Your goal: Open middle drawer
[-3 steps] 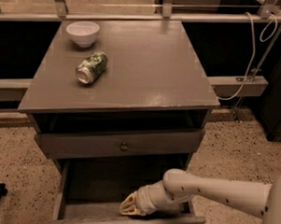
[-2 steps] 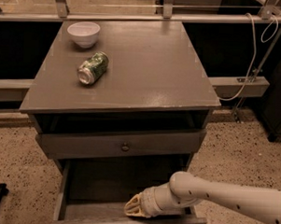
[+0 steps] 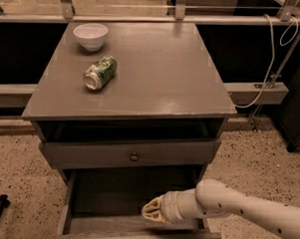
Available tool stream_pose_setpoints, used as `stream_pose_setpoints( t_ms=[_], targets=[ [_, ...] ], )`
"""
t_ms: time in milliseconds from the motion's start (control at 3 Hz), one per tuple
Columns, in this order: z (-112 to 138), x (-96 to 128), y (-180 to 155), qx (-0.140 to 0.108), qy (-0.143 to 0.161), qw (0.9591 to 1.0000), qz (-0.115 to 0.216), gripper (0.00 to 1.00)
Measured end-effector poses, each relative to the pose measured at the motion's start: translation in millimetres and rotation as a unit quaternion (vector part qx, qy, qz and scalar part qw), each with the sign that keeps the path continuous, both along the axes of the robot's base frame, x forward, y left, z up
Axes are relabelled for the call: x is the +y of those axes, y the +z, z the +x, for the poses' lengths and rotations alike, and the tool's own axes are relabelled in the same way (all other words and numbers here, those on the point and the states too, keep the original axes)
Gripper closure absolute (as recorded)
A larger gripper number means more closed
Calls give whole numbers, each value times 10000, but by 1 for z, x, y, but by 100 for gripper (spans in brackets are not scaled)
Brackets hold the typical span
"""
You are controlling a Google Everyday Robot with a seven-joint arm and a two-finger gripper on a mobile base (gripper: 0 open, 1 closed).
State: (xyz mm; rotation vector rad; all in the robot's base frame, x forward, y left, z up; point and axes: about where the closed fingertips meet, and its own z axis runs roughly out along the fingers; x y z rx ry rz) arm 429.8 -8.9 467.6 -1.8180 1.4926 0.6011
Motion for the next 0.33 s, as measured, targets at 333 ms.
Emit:
stream_pose_setpoints(
  t_ms=[333],
  targets=[
    [0, -1, 0, -5, -15, 10000, -2, 81]
  ],
)
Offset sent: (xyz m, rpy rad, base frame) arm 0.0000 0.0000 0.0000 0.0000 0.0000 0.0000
